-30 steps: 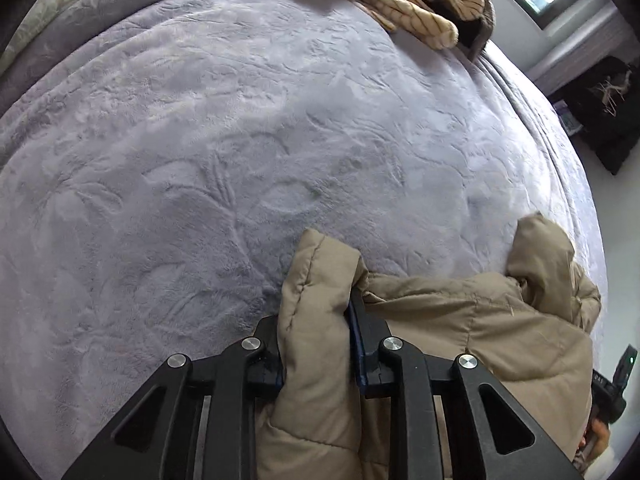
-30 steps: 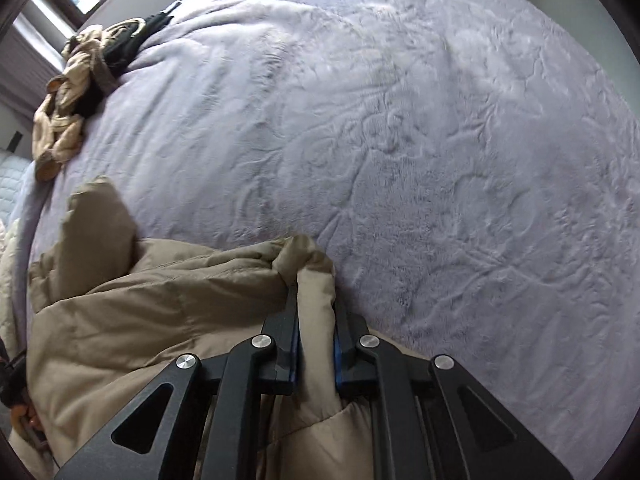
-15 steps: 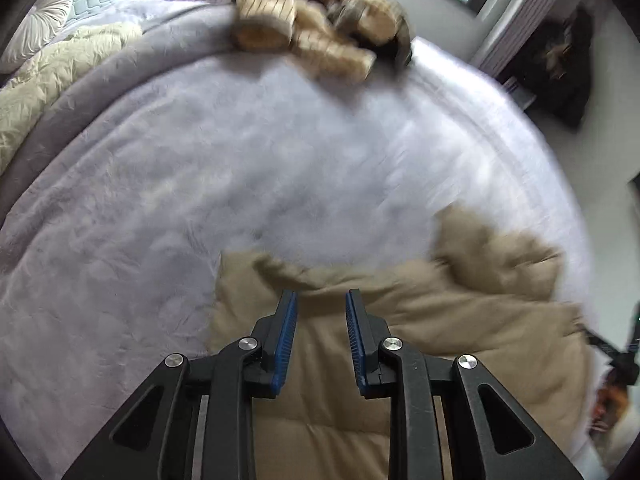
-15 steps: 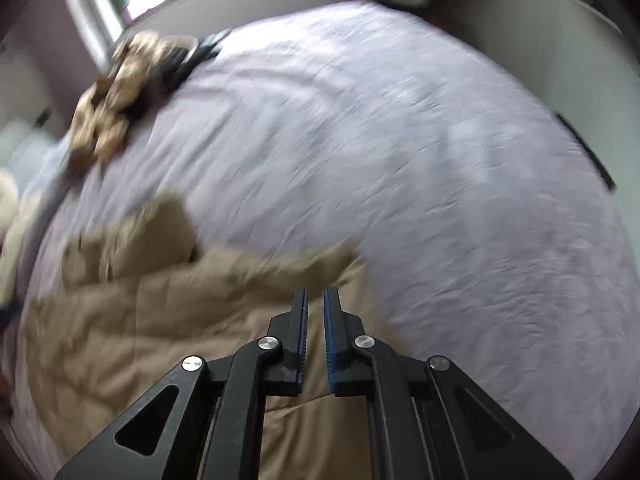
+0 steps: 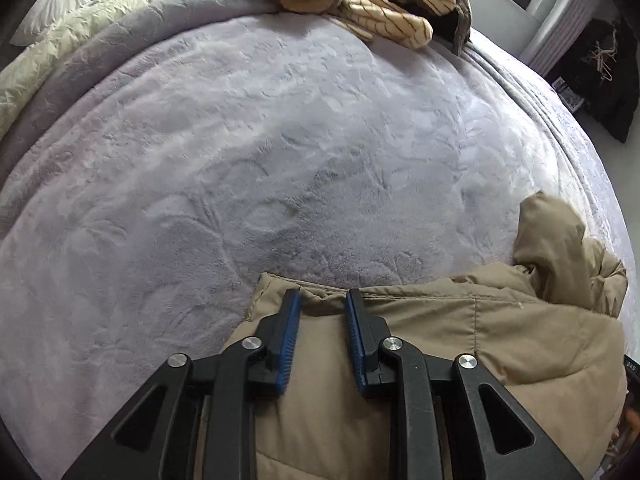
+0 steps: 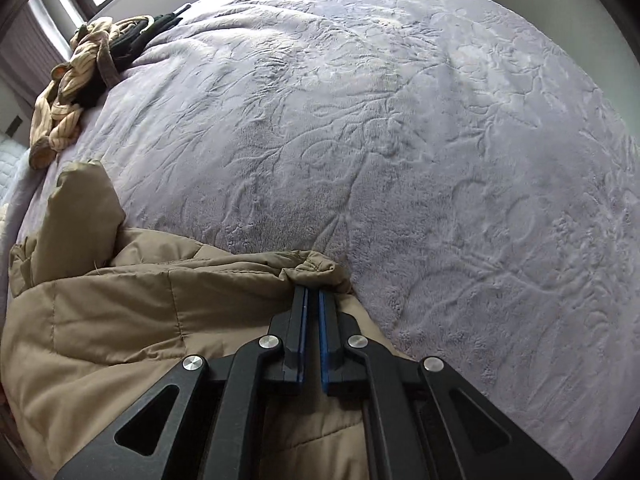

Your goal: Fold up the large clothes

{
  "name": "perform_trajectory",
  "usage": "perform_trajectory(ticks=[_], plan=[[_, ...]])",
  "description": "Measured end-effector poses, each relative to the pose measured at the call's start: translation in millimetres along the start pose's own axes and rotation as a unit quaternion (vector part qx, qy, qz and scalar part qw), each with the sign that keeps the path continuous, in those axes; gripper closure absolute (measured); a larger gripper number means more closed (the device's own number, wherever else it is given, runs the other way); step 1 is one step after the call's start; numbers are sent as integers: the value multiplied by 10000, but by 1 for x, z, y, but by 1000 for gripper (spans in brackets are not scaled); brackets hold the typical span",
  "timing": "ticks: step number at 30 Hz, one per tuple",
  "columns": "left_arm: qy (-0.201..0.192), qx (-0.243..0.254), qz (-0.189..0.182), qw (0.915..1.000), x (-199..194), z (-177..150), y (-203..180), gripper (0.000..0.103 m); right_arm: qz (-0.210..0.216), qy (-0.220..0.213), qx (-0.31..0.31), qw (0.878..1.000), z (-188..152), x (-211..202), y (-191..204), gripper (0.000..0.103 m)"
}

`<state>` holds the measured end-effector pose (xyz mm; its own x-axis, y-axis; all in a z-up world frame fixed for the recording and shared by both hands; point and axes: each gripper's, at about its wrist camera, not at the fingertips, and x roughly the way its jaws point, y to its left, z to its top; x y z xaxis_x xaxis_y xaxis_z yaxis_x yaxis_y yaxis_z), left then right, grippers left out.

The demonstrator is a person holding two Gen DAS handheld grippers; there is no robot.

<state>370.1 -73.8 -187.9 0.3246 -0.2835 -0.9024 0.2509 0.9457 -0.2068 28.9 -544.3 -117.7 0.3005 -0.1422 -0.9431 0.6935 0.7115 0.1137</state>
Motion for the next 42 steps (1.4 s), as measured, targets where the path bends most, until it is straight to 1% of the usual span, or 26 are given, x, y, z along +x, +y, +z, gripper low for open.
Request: perform_trajectory(ticks=[2,4,8,9,10,11,12,13,15,16,17,18,19,21,25,28,31,32,34,36,38,40,42], plan=[[-55,-9,39,10000,-14,1,0,77,64,21,79,9999,5,-7,-2,95],[-112,56,17,9999,-32,1,-1,77,96,1,190,9998,9,-15,-3,95],[-216,371,57,9991,-72,-11,-7,77,289,-155,352,9988,6,-44,-2,94],[-226,443,63,9987,-82,-17,-8,77,353,-170,366,9986,3,-50,-1,91],[-234,480,29,9986,-92,-22,-7,77,426,-182,379,9982,-1,-58,0,88],[-238,471,-12,9986,-100,-28,-6,77,483,-192,386,9979,-6,-66,1,76],[-234,435,-47,9988,-107,-33,-4,77,551,-197,405,9975,-11,-74,2,61],[-216,378,-110,9990,-115,-39,-2,77,590,-202,421,9972,-15,-79,2,57],[-148,310,-196,9992,-126,-52,0,77,728,-230,479,9959,-28,-95,2,55],[-93,287,-217,9993,-131,-60,0,69,805,-188,506,9953,-33,-98,2,55],[-55,284,-212,9994,-134,-66,0,54,873,-139,543,9946,-39,-102,2,55],[-55,265,-176,9995,-139,-73,-1,16,936,-96,597,9938,-47,-108,1,55],[-116,262,-104,9995,-145,-81,-2,1,1004,-54,653,9928,-54,-112,0,55],[-182,289,-22,9994,-152,-92,-3,1,1111,29,752,9910,-66,-118,-1,51],[67,94,-105,9999,-155,-114,1,1,1262,141,918,9877,-95,-131,-6,44],[194,-28,-51,9998,-152,-130,5,1,1381,282,1081,9841,-114,-133,-9,40],[412,-224,-129,9988,-145,-146,8,1,1533,427,1366,9778,-135,-130,-17,28],[476,-289,-143,9983,-143,-152,10,1,1613,472,1476,9747,-141,-128,-19,22],[581,-384,-195,9974,-139,-163,11,1,1834,513,1699,9669,-153,-124,-25,16],[652,-491,-255,9963,-136,-172,15,1,2074,543,1883,9584,-161,-120,-28,15],[727,-688,-386,9942,-130,-180,21,1,2365,594,2155,9456,-173,-111,-33,14],[731,-944,-468,9917,-124,-186,29,1,2499,649,2360,9368,-182,-104,-37,14],[761,-1256,-672,9869,-117,-191,39,1,2595,721,2508,9298,-190,-96,-40,14]])
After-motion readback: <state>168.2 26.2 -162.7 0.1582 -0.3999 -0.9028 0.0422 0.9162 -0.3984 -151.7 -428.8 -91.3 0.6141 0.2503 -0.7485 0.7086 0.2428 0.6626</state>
